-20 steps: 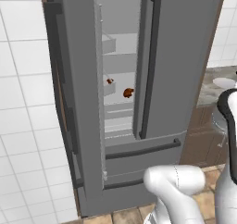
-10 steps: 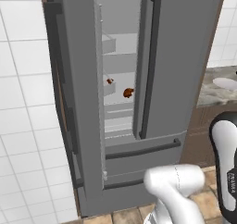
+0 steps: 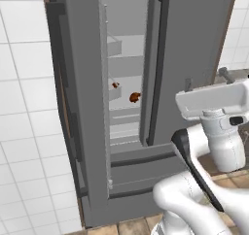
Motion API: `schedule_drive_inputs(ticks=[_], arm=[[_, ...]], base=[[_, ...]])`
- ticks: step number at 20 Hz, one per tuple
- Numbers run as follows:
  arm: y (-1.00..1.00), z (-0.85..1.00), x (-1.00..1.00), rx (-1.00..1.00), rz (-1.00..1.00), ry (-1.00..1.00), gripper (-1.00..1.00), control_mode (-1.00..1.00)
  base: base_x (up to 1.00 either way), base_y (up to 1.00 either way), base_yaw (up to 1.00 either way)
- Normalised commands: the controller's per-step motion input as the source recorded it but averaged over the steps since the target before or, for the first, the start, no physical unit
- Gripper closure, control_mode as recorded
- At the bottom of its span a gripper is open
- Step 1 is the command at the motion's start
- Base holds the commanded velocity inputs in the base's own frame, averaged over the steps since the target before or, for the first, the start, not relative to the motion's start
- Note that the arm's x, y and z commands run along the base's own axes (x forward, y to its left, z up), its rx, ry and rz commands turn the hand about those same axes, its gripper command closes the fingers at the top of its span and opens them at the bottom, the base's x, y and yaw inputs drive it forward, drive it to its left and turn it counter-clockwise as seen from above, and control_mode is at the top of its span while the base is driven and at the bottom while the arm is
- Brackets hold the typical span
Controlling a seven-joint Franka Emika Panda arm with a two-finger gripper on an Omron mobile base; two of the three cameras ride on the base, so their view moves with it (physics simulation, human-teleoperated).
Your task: Place the chicken drumstick on the counter behind the older chicken drumstick on the same shelf of the fridge to maintain FIFO order. Close the fridge door when finished.
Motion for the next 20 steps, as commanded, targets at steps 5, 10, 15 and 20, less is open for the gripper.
schedule_drive_inputs(ticks=[5,10,15,20], arm=[[0.13,-0.43,-0.79,-0.16,-0.15,0.03,-1.00,-1.00],[0.16,0.00,-0.88,-0.14,-0.22,0.11,-1.00,-1.00],[0.58,-0.14,-0.42,-0.29,-0.26,0.30,-1.00,-1.00],[0.82,-0.40,-0.33,-0.36,-0.28,0.46,-1.00,-1.00]], base=[[0.00,0.00,0.00],[0.00,0.00,0.00],[0.00,0.00,0.00],[0.00,0.00,0.00]])
